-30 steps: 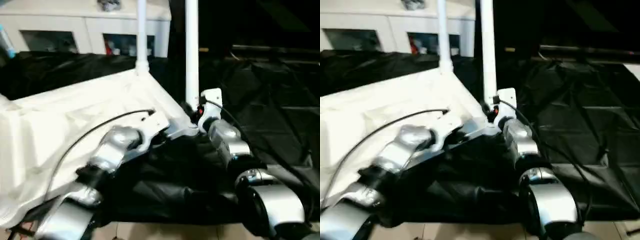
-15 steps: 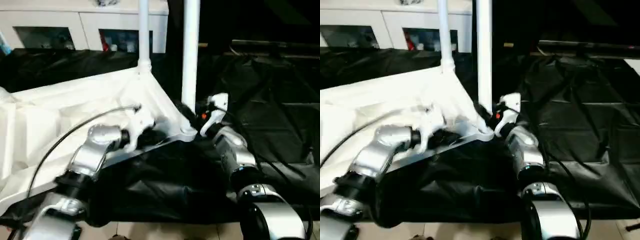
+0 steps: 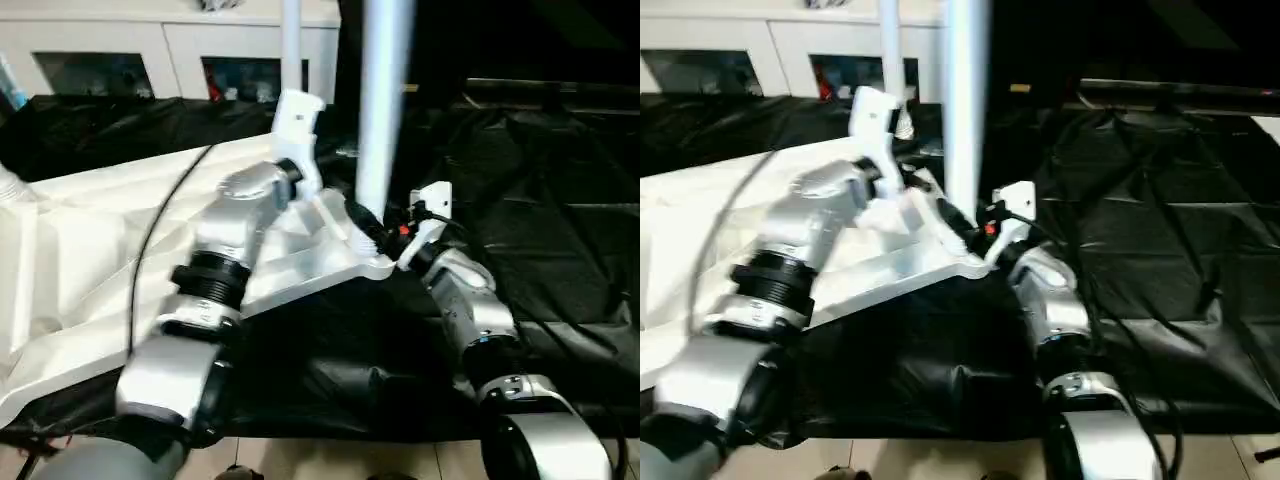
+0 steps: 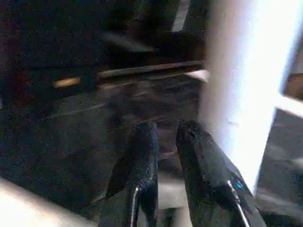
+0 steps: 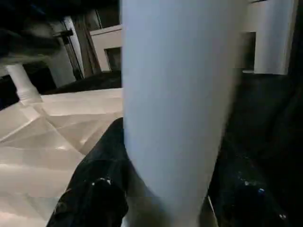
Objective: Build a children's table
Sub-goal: Insert table leg to table base
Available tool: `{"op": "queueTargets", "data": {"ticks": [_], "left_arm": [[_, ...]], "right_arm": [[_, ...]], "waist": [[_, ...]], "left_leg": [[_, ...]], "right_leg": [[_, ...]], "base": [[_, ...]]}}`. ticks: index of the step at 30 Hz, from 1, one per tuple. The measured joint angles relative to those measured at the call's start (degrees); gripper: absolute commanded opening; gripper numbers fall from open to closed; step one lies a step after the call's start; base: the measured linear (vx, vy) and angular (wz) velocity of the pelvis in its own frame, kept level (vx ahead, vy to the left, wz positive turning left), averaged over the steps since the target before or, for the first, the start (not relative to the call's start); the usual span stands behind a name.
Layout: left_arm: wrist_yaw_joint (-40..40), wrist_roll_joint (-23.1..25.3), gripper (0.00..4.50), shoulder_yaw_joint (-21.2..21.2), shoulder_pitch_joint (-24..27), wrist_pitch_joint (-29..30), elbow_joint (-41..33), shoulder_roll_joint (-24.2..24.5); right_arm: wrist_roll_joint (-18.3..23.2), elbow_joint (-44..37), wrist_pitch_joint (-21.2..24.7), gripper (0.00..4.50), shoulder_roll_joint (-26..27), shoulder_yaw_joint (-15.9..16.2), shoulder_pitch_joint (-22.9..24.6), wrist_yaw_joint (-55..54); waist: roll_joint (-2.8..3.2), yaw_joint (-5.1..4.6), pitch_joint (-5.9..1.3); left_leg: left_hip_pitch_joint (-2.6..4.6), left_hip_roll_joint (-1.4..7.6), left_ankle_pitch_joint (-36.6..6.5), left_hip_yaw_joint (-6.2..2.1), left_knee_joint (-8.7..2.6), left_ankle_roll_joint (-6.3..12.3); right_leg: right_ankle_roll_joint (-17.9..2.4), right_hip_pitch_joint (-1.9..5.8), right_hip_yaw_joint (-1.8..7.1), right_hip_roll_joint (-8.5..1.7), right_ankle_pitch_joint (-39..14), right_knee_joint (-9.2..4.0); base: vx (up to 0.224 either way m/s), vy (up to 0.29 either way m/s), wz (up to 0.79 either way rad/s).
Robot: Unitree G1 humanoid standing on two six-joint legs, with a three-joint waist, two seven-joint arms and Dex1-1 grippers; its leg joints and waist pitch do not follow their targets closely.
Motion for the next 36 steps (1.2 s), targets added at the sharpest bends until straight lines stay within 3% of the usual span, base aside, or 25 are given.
{"op": "queueTargets", "data": {"ticks": [4,7,14,15,18,19,23,26,36], "left_arm": [[-3.33,-3.81,0.92,-1.59,1.57,1.09,-6.74,-1.75],[-3.33,-4.13,0.92,-2.06,2.15,0.85,-7.53,-1.61],[2.88,4.16,0.92,-1.73,2.7,-5.89,-1.8,5.26],[2.13,5.4,1.27,-3.15,3.11,-6.53,-1.95,7.45],[-4.88,6.7,1.29,-7.72,7.34,-5.39,-3.21,12.66],[-6.56,6.78,1.52,-8.61,9.16,-5.01,-3.17,13.27],[-11.74,7.36,1.7,-10.79,12.58,-4.68,-0.88,13.28],[-16.22,7.93,1.71,-13.72,13.24,-5.23,0.52,13.21],[-13.22,12.97,1.71,-16.38,10.56,-9.5,10.64,13.41]], "right_arm": [[0.15,-0.08,0.43,1.86,-0.4,-0.15,-0.17,-0.32],[-0.02,-0.08,0.82,1.86,-0.49,-0.1,-0.04,-0.61],[-1.3,-0.63,2.02,1.86,-2.17,0.87,0.03,-1.93],[-1.57,-0.68,2.57,1.86,-2.71,0.89,-0.01,-2.52],[-2.05,-1.03,5.4,1.86,-5.0,1.02,-0.21,-3.08],[-2.1,-1.48,6.42,1.86,-5.88,1.0,-0.22,-3.08],[-2.78,-4.78,10.63,1.86,-7.93,1.24,-0.33,-2.5],[-2.72,-6.62,14.39,1.86,-8.97,2.21,-0.33,-0.75],[-2.77,-8.98,17.57,1.86,-10.01,2.7,0.3,-1.01]], "waist": [[-0.11,0.29,0.07],[-0.15,0.26,0.09],[-0.26,-0.47,0.16],[-0.29,-0.45,0.18],[-0.3,-0.44,0.19],[-0.32,-0.37,0.2],[-0.89,-0.01,0.54],[-0.93,0.0,0.57],[-0.9,-0.57,0.56]], "left_leg": [[-0.06,0.0,-0.08,0.06,0.31,0.14],[-0.04,0.0,0.03,0.06,0.43,0.26],[0.04,-0.05,0.29,0.06,0.53,0.22],[0.04,-0.07,0.3,0.06,0.53,0.22],[0.02,-0.18,0.3,0.07,0.51,0.25],[-0.01,-0.22,0.29,0.07,0.51,0.27],[-0.09,-0.23,0.33,0.07,0.52,0.32],[-0.04,-0.25,0.33,0.08,0.54,0.32],[0.06,-0.24,0.44,0.07,0.62,0.34]], "right_leg": [[0.0,-0.06,0.04,-0.06,0.0,0.22],[0.0,-0.04,0.07,-0.08,0.0,0.34],[0.11,-0.01,0.08,-0.18,0.13,0.65],[0.11,0.0,0.08,-0.21,0.13,0.65],[0.11,-0.01,0.09,-0.29,0.12,0.63],[0.1,-0.01,0.09,-0.32,0.12,0.62],[0.1,-0.08,0.07,-0.34,0.13,0.66],[0.09,-0.03,0.1,-0.36,0.13,0.66],[0.11,-0.01,0.11,-0.36,0.21,0.88]], "base": [[0.0,0.0,0.0],[0.0,0.0,0.0],[0.0,0.0,0.0],[0.0,0.0,0.0],[0.0,0.0,0.0],[0.0,0.0,0.0],[0.0,0.0,0.0],[0.0,0.0,0.0],[0.0,0.0,0.0]]}}
